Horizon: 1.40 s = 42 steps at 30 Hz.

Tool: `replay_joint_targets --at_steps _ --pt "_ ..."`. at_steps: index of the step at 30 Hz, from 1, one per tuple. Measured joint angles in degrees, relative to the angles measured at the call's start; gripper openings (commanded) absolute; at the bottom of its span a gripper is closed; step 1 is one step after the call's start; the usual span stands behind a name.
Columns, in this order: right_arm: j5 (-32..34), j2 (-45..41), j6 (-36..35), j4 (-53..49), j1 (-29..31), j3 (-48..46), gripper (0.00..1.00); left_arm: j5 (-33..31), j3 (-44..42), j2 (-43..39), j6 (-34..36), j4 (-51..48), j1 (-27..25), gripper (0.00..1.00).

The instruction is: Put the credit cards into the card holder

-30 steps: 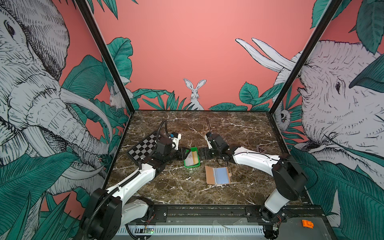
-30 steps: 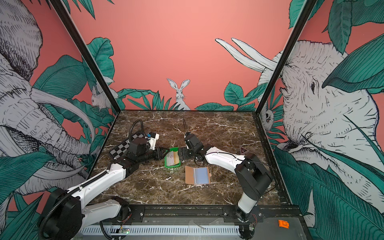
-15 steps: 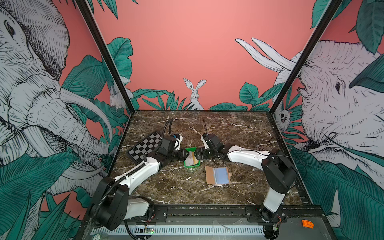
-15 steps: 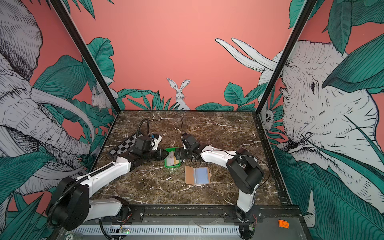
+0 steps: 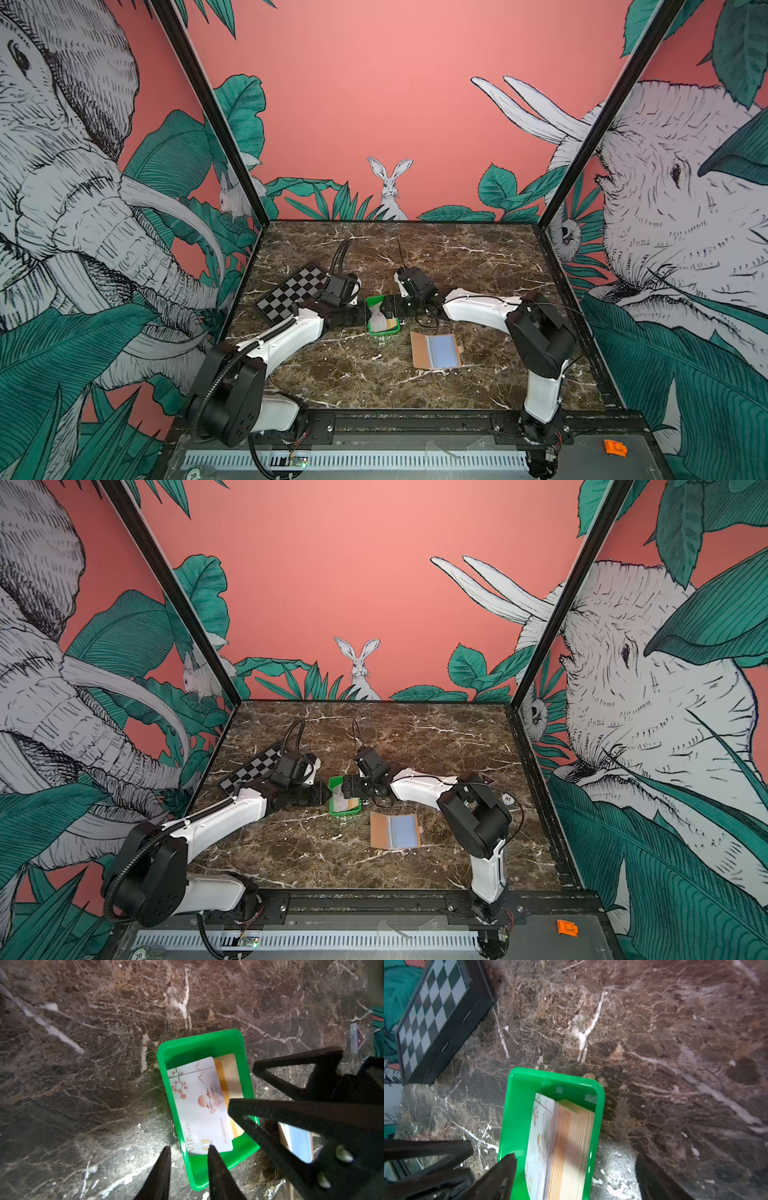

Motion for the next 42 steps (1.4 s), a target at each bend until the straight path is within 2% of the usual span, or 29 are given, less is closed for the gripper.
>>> replay_joint_targets --at_steps 12,26,34,42 --pt "-2.1 2.0 -1.2 1.0 0.3 1.2 0.72 3.0 -0.8 2.9 -2.4 1.9 -0.1 0.32" --pt "-1.7 2.0 -3.3 0.5 0.4 1.2 0.78 7.8 -2.7 3.8 -7.9 7.0 -2.1 0.32" --pt "-0.9 2.1 -4.6 -0.8 0.4 1.2 0.79 5.4 -2.5 2.7 -7.6 3.8 -2.3 0.3" --pt "-0.9 2.0 -5.6 -1.7 0.4 0.9 0.79 4.6 1.3 1.3 -5.6 1.8 -2.3 0.25"
